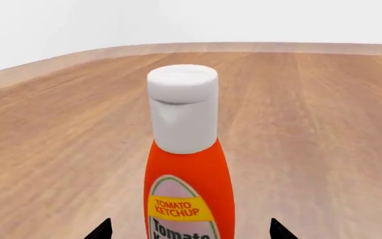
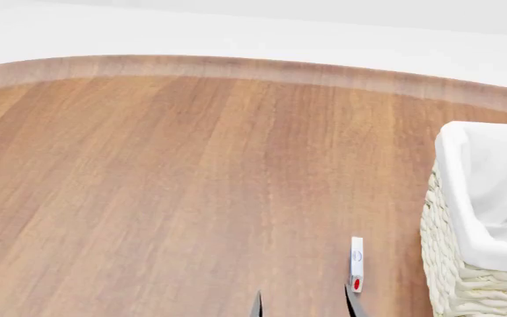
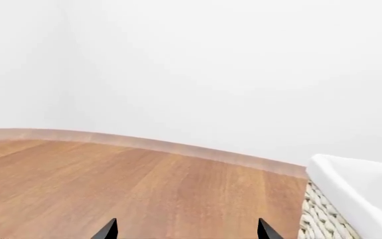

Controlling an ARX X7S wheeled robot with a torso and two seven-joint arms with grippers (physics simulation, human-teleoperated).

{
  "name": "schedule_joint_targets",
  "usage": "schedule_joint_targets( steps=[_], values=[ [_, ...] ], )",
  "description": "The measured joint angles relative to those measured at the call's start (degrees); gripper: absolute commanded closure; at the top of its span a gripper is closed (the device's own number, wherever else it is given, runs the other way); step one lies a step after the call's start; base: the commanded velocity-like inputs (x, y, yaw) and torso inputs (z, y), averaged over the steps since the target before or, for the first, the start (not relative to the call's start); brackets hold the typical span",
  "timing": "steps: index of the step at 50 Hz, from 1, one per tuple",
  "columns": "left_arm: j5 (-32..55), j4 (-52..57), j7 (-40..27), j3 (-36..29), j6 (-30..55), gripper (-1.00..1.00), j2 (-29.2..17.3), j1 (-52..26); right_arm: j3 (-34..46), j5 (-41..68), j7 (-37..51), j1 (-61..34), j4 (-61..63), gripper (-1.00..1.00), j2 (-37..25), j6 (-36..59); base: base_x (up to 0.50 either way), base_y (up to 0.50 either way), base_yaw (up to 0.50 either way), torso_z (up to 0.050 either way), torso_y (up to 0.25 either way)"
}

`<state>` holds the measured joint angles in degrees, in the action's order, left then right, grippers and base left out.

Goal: Pick up the ketchup, and put it in the basket.

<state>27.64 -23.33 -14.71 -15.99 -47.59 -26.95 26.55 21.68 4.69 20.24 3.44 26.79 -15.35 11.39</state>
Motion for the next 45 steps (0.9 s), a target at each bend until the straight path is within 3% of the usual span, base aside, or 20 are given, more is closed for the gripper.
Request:
schedule_joint_targets(
  steps=[45],
  values=[
    [-1.2, -19.4, 6.3, 1.1, -3.9, -1.00, 5.7, -14.9, 1.4, 0.5, 0.6, -0.4, -0.8, -1.00, -0.7, -0.5, 0.00, 0.00, 0.00, 0.000, 0.000]
  ],
)
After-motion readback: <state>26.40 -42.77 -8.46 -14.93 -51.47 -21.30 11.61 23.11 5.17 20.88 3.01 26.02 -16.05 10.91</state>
